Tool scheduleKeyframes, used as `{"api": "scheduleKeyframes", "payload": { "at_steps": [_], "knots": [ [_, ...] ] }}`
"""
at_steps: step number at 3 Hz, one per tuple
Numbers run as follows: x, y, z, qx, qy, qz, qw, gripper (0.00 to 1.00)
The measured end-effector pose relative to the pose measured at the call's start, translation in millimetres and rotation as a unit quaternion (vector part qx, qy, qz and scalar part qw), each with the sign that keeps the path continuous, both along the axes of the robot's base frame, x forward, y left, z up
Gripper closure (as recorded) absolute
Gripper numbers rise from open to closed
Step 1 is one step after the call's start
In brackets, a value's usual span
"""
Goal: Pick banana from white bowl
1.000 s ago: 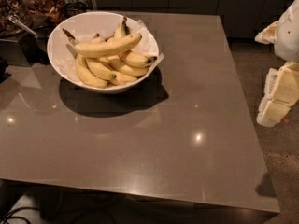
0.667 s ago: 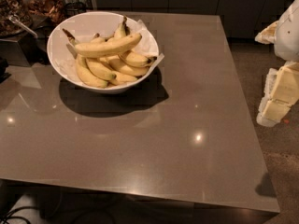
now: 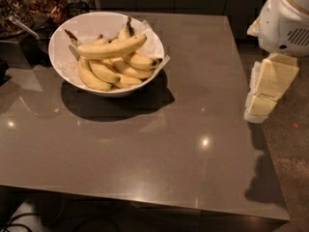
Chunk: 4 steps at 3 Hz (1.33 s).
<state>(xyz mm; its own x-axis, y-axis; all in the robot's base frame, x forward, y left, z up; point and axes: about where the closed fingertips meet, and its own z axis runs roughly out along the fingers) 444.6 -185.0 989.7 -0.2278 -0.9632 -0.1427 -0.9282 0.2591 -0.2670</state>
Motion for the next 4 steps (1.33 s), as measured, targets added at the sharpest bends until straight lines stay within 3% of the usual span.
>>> {"api": "scheduleKeyframes", "payload": {
  "at_steps": [1, 2, 3, 4],
  "knots": [
    [10.1, 22.2, 3.6, -0.022, 0.021, 0.004, 0.9995, 0.00],
    [27.1, 50.5, 3.4, -0.039, 0.027, 0.032, 0.9984, 0.00],
    [33.8, 71.0, 12.0, -0.035, 0.017, 0.067, 0.9970, 0.00],
    [40.9, 76.2, 16.5, -0.027, -0.003, 0.068, 0.9973, 0.00]
  ]
}}
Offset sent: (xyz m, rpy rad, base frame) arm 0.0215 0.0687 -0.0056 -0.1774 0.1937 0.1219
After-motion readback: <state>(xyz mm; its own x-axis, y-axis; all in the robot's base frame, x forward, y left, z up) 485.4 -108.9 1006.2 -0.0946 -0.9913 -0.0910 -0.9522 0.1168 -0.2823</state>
